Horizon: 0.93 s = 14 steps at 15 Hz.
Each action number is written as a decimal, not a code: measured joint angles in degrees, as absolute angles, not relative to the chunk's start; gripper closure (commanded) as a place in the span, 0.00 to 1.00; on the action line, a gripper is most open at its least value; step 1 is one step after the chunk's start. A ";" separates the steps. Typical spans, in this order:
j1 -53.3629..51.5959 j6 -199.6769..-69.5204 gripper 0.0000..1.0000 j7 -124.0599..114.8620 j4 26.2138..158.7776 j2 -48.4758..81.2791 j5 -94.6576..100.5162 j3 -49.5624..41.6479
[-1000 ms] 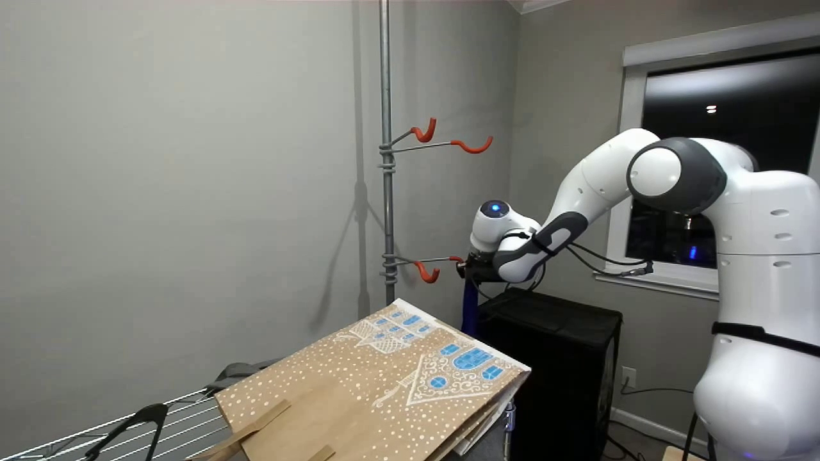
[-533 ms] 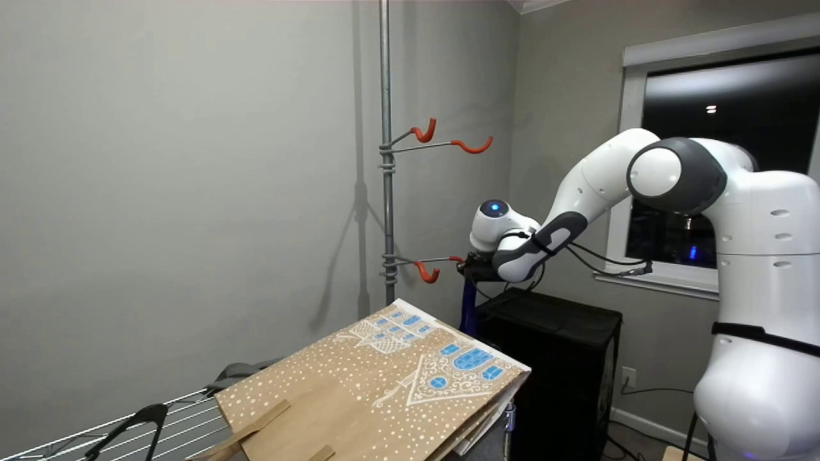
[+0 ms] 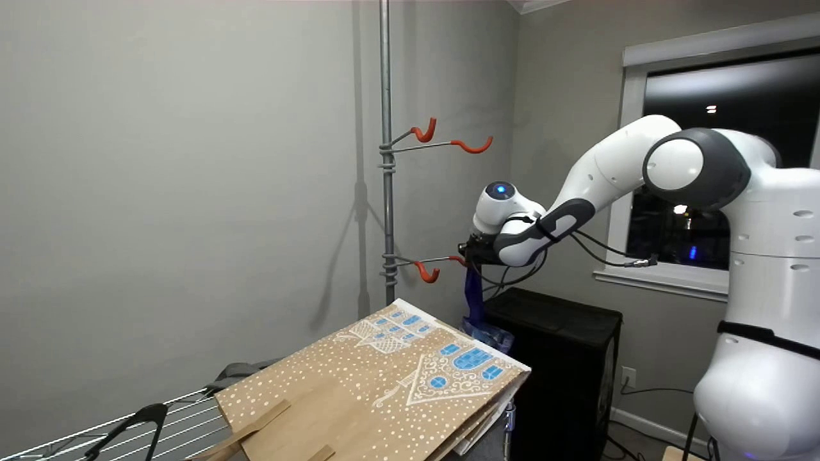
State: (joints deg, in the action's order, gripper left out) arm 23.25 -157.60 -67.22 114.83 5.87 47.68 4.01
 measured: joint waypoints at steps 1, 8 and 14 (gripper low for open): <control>23.25 -157.49 0.99 -67.19 114.84 4.84 47.08 4.01; 23.25 -152.88 0.99 -67.19 114.83 -1.03 46.89 3.92; 19.73 -147.23 0.99 -67.19 114.79 -5.29 48.68 -2.69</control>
